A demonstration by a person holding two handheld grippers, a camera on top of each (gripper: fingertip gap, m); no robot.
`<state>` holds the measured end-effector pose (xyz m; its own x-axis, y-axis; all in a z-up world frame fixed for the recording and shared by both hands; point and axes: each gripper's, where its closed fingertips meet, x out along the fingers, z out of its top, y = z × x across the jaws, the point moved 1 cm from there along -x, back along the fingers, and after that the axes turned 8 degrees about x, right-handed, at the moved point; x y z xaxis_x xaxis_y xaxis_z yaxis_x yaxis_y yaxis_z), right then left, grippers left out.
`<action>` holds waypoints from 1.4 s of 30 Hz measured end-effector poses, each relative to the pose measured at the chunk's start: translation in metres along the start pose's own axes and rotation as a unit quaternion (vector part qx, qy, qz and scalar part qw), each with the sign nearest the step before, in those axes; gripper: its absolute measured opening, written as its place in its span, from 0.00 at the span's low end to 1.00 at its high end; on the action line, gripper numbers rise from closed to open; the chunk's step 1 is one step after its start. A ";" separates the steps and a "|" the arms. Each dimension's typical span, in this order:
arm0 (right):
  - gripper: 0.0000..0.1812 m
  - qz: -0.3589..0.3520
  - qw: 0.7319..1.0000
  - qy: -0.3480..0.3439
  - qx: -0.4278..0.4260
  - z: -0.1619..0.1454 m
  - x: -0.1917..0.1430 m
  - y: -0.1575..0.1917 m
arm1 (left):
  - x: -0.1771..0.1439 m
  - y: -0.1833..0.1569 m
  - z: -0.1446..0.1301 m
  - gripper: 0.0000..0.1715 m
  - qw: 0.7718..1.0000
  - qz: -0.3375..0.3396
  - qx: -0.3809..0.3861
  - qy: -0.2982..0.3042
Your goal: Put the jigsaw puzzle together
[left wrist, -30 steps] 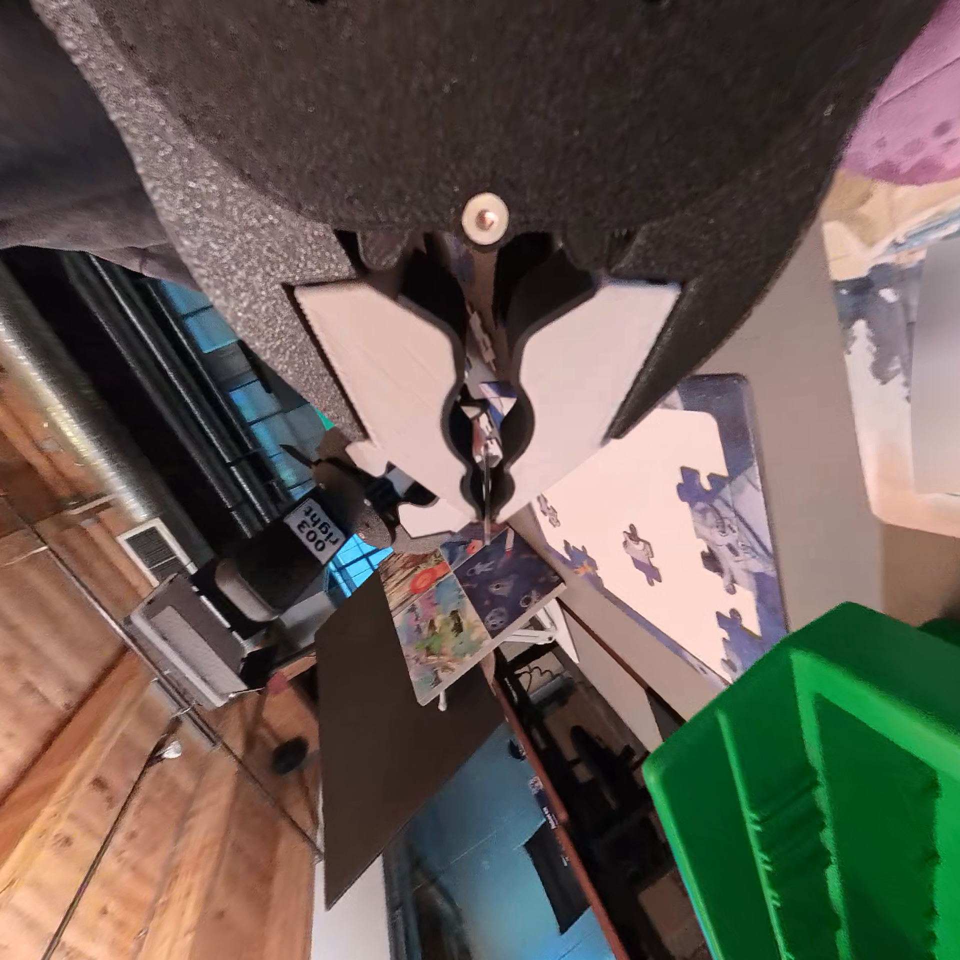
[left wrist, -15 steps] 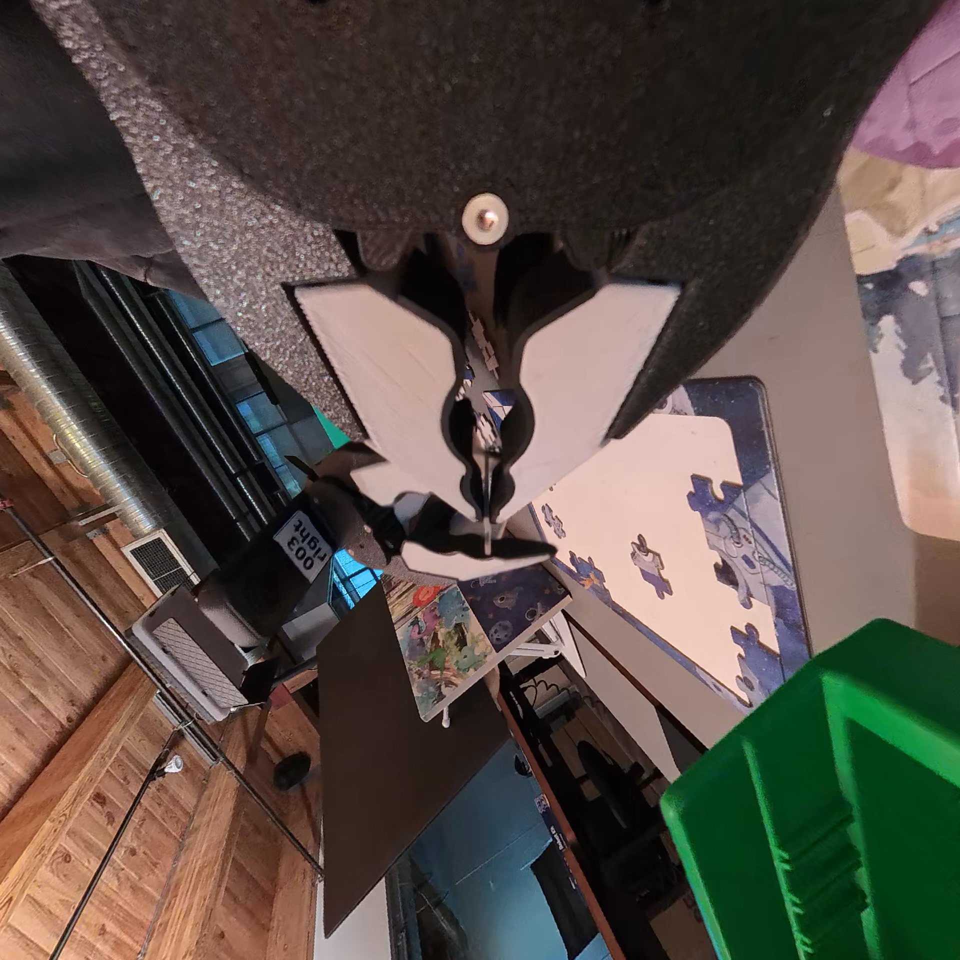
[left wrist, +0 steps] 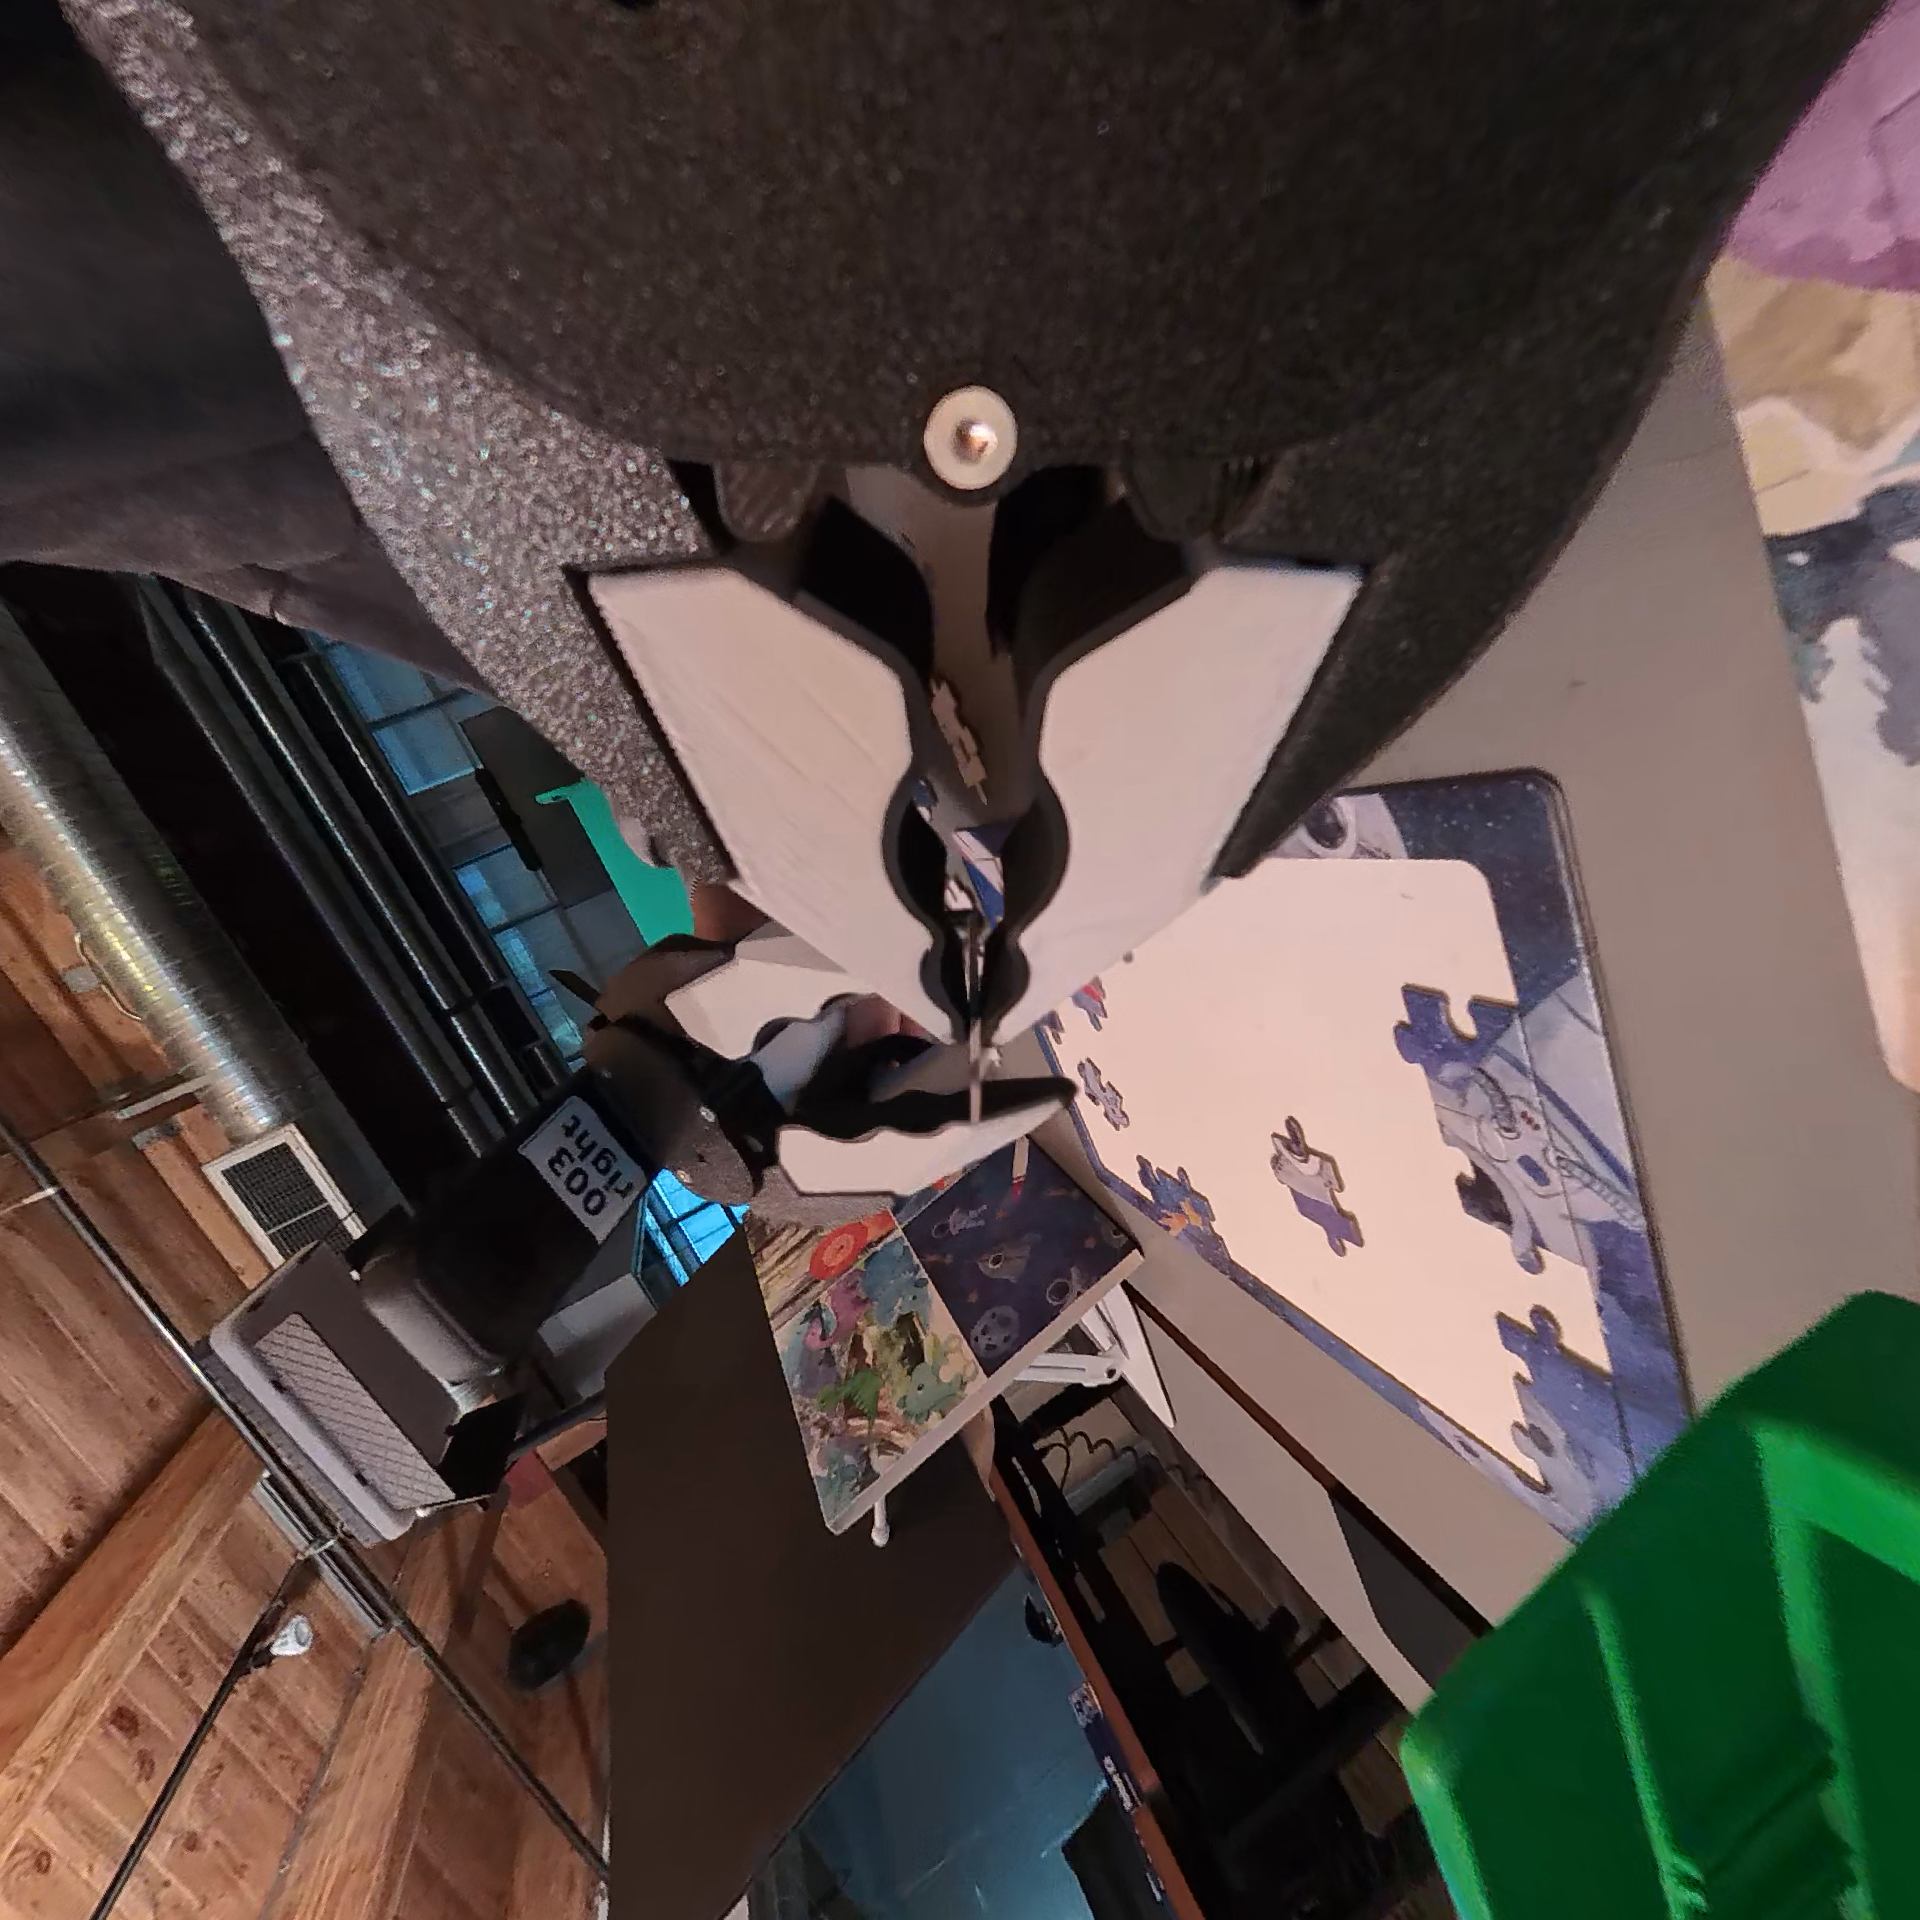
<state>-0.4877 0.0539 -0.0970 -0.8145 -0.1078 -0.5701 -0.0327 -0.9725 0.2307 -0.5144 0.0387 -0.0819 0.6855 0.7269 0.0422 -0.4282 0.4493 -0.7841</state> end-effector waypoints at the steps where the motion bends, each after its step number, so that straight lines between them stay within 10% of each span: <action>1: 0.22 -0.004 1.000 0.002 -0.001 -0.001 0.001 -0.002 | 0.001 -0.001 -0.001 0.00 1.000 -0.004 -0.002 0.003; 42: 0.13 0.000 0.999 0.011 -0.030 -0.002 0.006 0.009 | 0.003 -0.002 -0.006 0.00 1.000 -0.010 0.000 0.014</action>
<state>-0.4913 0.0440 -0.1000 -0.8014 -0.1123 -0.5875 0.0036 -0.9831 0.1831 -0.5081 0.0375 -0.0840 0.7100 0.7031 0.0404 -0.4141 0.4632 -0.7835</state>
